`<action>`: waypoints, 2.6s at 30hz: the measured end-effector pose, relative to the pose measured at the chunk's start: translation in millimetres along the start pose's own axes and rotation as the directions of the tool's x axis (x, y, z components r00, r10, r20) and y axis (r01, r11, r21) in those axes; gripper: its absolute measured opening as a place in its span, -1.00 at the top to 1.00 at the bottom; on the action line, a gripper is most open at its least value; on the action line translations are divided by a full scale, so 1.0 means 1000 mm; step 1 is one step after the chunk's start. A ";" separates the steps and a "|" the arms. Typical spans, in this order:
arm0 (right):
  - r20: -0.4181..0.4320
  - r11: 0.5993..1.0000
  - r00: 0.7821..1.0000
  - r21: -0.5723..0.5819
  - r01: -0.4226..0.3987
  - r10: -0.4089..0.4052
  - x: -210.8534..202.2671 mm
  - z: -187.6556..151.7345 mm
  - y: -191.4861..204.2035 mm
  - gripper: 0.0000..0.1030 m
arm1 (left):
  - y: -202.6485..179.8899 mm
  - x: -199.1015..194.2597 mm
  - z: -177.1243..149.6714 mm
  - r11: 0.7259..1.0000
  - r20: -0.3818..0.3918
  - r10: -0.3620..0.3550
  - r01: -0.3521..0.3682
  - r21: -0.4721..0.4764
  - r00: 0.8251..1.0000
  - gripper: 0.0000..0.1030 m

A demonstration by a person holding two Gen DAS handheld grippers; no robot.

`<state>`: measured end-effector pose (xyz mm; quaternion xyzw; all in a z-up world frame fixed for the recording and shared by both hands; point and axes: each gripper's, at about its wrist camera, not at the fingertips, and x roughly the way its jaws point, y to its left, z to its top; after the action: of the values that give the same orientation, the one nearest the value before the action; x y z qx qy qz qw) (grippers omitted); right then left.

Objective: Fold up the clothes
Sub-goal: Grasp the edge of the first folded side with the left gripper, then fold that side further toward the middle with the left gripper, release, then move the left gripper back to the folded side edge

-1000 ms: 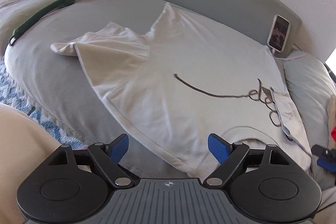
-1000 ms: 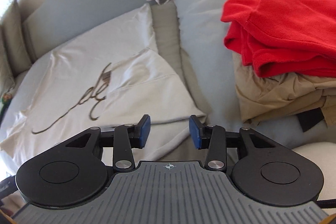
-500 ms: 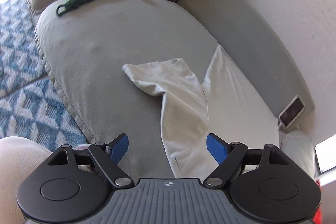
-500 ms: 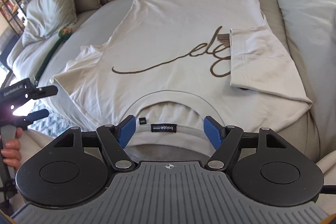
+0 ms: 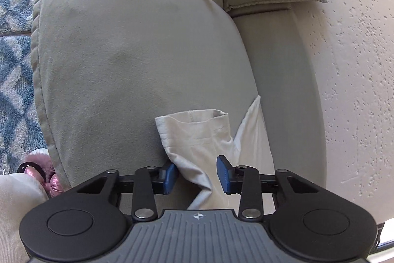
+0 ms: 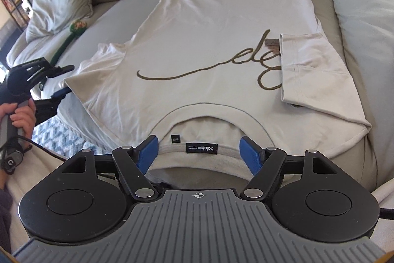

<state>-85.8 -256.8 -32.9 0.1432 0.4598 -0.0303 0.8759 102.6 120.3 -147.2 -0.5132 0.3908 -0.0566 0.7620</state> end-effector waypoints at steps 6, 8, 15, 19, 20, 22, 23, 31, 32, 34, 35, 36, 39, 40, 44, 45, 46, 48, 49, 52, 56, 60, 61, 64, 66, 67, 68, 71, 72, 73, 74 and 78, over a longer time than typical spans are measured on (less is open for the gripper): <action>-0.009 1.000 1.000 0.010 0.000 0.000 0.002 -0.001 -0.003 -0.45 | -0.001 0.014 0.010 0.999 0.044 0.040 -0.039 -0.008 0.998 0.70; -0.009 1.000 1.000 0.017 -0.003 0.003 0.002 -0.002 -0.005 -0.45 | -0.010 0.018 0.010 0.995 0.062 0.075 -0.079 0.059 0.995 1.00; -0.007 0.999 1.000 0.044 -0.029 0.029 -0.003 -0.009 -0.014 -0.45 | -0.073 0.001 -0.055 0.825 0.172 -0.022 -0.079 0.560 0.985 1.00; -0.007 0.996 0.999 0.076 -0.044 0.045 -0.004 -0.013 -0.021 -0.45 | -0.109 -0.008 -0.093 0.617 0.206 -0.099 -0.102 0.781 0.974 1.00; -0.005 0.995 0.999 0.088 -0.046 0.047 -0.004 -0.013 -0.023 -0.45 | -0.118 -0.011 -0.102 0.555 0.210 -0.120 -0.110 0.825 0.970 1.00; -0.001 0.993 0.999 0.107 -0.049 0.050 -0.005 -0.014 -0.027 -0.45 | -0.133 -0.009 -0.132 0.394 0.192 -0.144 -0.122 0.911 0.971 1.00; 0.000 0.992 0.999 0.115 -0.050 0.050 -0.006 -0.014 -0.028 -0.45 | -0.138 -0.004 -0.153 0.297 0.173 -0.133 -0.127 0.946 0.976 1.00; -0.005 0.989 0.998 0.138 -0.060 0.061 -0.010 -0.017 -0.039 -0.45 | -0.114 0.047 -0.231 -0.130 0.224 0.124 -0.208 0.969 0.967 0.69; -0.004 0.989 0.998 0.138 -0.060 0.061 -0.010 -0.018 -0.040 -0.45 | -0.111 0.048 -0.231 -0.143 0.236 0.142 -0.216 0.966 0.961 0.68; -0.002 0.987 0.997 0.145 -0.074 0.075 -0.011 -0.020 -0.042 -0.45 | -0.109 0.039 -0.230 -0.136 0.243 0.158 -0.222 0.965 0.957 0.23; -0.002 0.985 0.996 0.151 -0.083 0.084 -0.012 -0.020 -0.044 -0.45 | -0.112 0.026 -0.227 -0.087 0.227 0.147 -0.216 0.973 0.963 0.09; 0.000 0.984 0.996 0.157 -0.088 0.089 -0.012 -0.020 -0.045 -0.45 | -0.116 0.011 -0.224 -0.024 0.202 0.133 -0.200 0.979 0.970 -0.02; 0.009 0.976 0.994 0.184 -0.113 0.113 -0.014 -0.019 -0.049 -0.45 | -0.121 -0.021 -0.196 0.205 0.167 0.107 -0.186 0.961 0.980 -0.17; 0.017 0.972 0.992 0.197 -0.129 0.128 -0.015 -0.019 -0.051 -0.45 | -0.121 -0.030 -0.185 0.284 0.171 0.103 -0.194 0.939 0.980 -0.27; 0.086 0.942 0.980 0.274 -0.194 0.176 -0.025 -0.016 -0.061 -0.47 | -0.103 -0.026 -0.131 0.575 0.158 0.204 -0.249 0.779 0.966 -0.31; 0.116 0.932 0.979 0.303 -0.198 0.171 -0.028 -0.016 -0.066 -0.51 | -0.096 -0.020 -0.118 0.626 0.141 0.241 -0.265 0.734 0.960 -0.22; 0.143 0.922 0.977 0.332 -0.200 0.160 -0.031 -0.015 -0.071 -0.57 | -0.090 -0.013 -0.111 0.646 0.125 0.276 -0.280 0.710 0.953 -0.15; 0.174 0.902 0.979 0.395 -0.172 0.110 -0.036 -0.014 -0.083 -0.57 | -0.075 -0.001 -0.099 0.691 0.078 0.317 -0.287 0.664 0.945 -0.06; 0.184 0.892 0.979 0.424 -0.159 0.087 -0.039 -0.013 -0.089 -0.58 | -0.069 0.001 -0.096 0.717 0.054 0.308 -0.269 0.644 0.950 -0.07; 0.195 0.864 0.979 0.479 -0.153 0.066 -0.042 -0.014 -0.105 -0.60 | -0.064 0.001 -0.092 0.762 0.033 0.247 -0.215 0.611 0.969 -0.14; 0.188 0.855 0.982 0.503 -0.128 0.036 -0.037 -0.017 -0.114 -0.61 | -0.059 -0.006 -0.087 0.819 0.000 0.187 -0.156 0.552 0.982 -0.11; 0.173 0.843 0.984 0.522 -0.131 0.046 -0.029 -0.021 -0.118 -0.61 | -0.050 -0.016 -0.083 0.887 -0.051 0.097 -0.063 0.457 0.994 -0.02; 0.172 0.845 0.984 0.519 -0.131 0.047 -0.029 -0.021 -0.117 -0.61 | -0.049 -0.016 -0.083 0.895 -0.063 0.081 -0.044 0.445 0.995 0.00; 0.171 0.856 0.984 0.502 -0.128 0.047 -0.028 -0.021 -0.113 -0.61 | -0.049 -0.013 -0.086 0.891 -0.082 0.088 -0.041 0.453 0.993 0.06; 0.167 0.860 0.984 0.493 -0.131 0.054 -0.028 -0.022 -0.111 -0.61 | -0.049 -0.009 -0.085 0.888 -0.079 0.094 -0.048 0.458 0.992 0.08; 0.163 0.861 0.985 0.491 -0.132 0.058 -0.027 -0.023 -0.110 -0.61 | -0.049 -0.008 -0.085 0.888 -0.079 0.094 -0.047 0.457 0.992 0.08; 0.158 0.862 0.985 0.489 -0.133 0.062 -0.026 -0.024 -0.109 -0.61 | -0.048 -0.007 -0.085 0.892 -0.082 0.091 -0.045 0.450 0.992 0.08; 0.145 0.866 0.987 0.483 -0.133 0.071 -0.024 -0.024 -0.106 -0.61 | -0.044 -0.004 -0.080 0.909 -0.100 0.081 -0.033 0.415 0.992 0.13; 0.143 0.866 0.987 0.482 -0.133 0.072 -0.023 -0.025 -0.105 -0.61 | -0.044 -0.003 -0.080 0.909 -0.099 0.087 -0.038 0.414 0.991 0.16; 0.142 0.867 0.987 0.481 -0.134 0.074 -0.023 -0.025 -0.105 -0.61 | -0.044 -0.003 -0.080 0.909 -0.098 0.094 -0.045 0.414 0.991 0.18; 0.140 0.867 0.987 0.480 -0.134 0.075 -0.023 -0.025 -0.105 -0.61 | -0.044 -0.001 -0.080 0.904 -0.090 0.120 -0.071 0.422 0.989 0.19; 0.130 0.870 0.988 0.475 -0.132 0.079 -0.021 -0.025 -0.103 -0.62 | -0.047 0.008 -0.083 0.874 -0.077 0.171 -0.115 0.473 0.982 0.24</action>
<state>-137.4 -350.1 -52.1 0.3798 0.3818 -0.1033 0.8363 68.3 33.4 -126.4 -0.2806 0.4466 -0.1220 0.8408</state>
